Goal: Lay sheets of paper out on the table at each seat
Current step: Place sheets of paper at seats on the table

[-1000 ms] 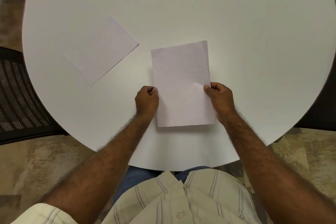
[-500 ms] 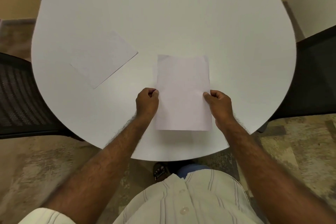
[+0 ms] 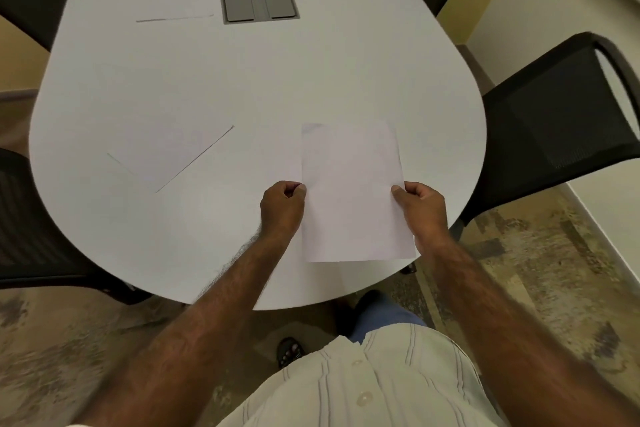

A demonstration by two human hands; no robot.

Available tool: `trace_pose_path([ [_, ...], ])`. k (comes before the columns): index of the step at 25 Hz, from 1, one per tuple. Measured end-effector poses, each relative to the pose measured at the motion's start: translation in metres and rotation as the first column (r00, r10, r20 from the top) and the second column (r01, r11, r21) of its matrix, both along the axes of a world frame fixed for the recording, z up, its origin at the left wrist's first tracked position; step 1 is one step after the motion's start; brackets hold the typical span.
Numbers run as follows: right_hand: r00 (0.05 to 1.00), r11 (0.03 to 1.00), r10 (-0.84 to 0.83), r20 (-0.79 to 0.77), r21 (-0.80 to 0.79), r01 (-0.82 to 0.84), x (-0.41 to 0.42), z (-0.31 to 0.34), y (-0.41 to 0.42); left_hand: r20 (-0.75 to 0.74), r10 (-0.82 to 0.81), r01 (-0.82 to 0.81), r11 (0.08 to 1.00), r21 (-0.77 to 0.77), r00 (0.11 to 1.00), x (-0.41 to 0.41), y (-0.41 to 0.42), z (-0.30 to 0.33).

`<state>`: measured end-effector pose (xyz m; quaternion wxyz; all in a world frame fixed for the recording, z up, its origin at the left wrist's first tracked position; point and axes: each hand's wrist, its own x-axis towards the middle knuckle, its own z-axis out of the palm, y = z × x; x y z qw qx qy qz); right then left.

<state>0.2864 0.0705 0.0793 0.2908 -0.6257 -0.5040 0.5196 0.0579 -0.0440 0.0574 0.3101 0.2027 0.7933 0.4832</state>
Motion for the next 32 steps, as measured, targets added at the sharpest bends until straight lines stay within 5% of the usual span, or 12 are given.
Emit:
trace_pose_path([
  [8, 1.0, 0.999, -0.023, 0.01, 0.036, 0.022, 0.016, -0.002, 0.072, 0.038, -0.015, 0.014, 0.999, 0.041, 0.999, 0.021, 0.064, -0.001],
  [21, 0.966, 0.984, 0.165, 0.199, 0.037, -0.176, 0.0, -0.026, 0.278, 0.044, 0.059, -0.053, 0.99, -0.128, 0.997, 0.033, 0.232, -0.027],
  [32, 0.949, 0.972, 0.234, 0.213, -0.035, -0.232, -0.038, -0.076, 0.438, 0.044, 0.095, -0.08, 0.959, -0.272, 0.994, 0.02, 0.363, -0.064],
])
